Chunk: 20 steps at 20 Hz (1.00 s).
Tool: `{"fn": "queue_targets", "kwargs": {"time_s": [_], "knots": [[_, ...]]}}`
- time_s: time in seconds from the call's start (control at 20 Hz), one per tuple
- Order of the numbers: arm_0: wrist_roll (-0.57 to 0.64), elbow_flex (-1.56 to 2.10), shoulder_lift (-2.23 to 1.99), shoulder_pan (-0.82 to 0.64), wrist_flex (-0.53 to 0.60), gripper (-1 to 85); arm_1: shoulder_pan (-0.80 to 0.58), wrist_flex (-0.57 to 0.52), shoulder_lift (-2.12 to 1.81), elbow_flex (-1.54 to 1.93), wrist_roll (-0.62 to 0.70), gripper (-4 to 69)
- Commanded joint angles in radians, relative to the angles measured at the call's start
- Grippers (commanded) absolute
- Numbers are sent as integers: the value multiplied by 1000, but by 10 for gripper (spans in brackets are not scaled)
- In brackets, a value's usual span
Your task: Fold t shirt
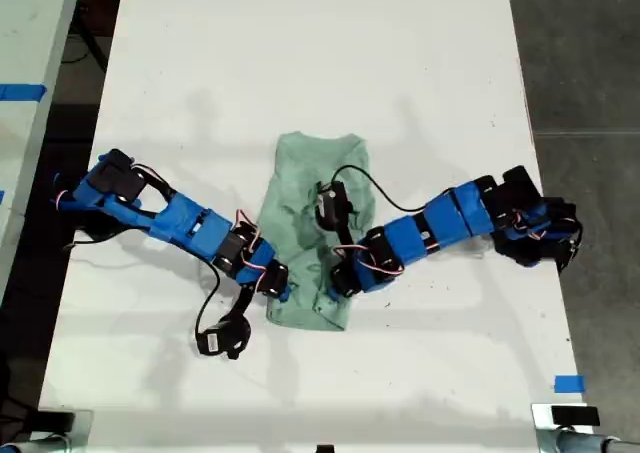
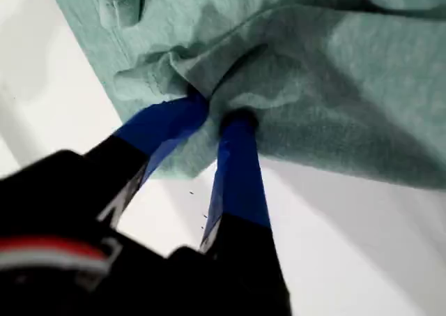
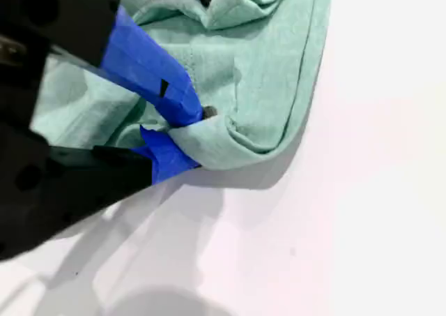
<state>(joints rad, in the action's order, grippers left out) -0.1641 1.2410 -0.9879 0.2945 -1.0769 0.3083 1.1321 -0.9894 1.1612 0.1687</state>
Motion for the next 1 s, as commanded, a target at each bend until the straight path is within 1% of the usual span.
{"fn": "queue_targets", "kwargs": {"time_s": [0.0, 0.05, 0.1, 0.2, 0.25, 0.4, 0.45, 0.55, 0.7, 0.8, 0.85, 0.9, 0.95], "knots": [[-15, -77, 9, 3, -25, 0, 41, 17, 2, -6, 17, 18], [-6, -172, 20, 11, -83, 0, 49, 48, -23, -34, 29, 18], [26, -242, 6, 17, -97, 0, 57, 92, -52, -86, 54, 18], [89, -327, -104, 49, -46, -1, 83, 225, -126, -264, 106, 18], [110, -337, -184, 72, -18, -1, 95, 270, -178, -330, 132, 19], [186, -305, -367, 80, 44, -1, 75, 268, -379, -282, 227, 19], [207, -304, -385, 55, 34, -1, 41, 278, -420, -259, 264, 19], [258, -272, -419, -20, 14, -1, -58, 334, -456, -242, 334, 19], [301, -241, -436, -150, -55, -1, -187, 302, -491, -144, 399, 19], [298, -195, -436, -199, -57, -1, -224, 242, -497, -60, 396, 18], [273, -181, -436, -207, -52, 12, -232, 219, -495, -21, 376, 26], [253, -167, -436, -209, -40, 148, -235, 206, -494, 5, 348, 103], [238, -153, -446, -212, -21, 295, -239, 186, -509, 26, 342, 255]]}}
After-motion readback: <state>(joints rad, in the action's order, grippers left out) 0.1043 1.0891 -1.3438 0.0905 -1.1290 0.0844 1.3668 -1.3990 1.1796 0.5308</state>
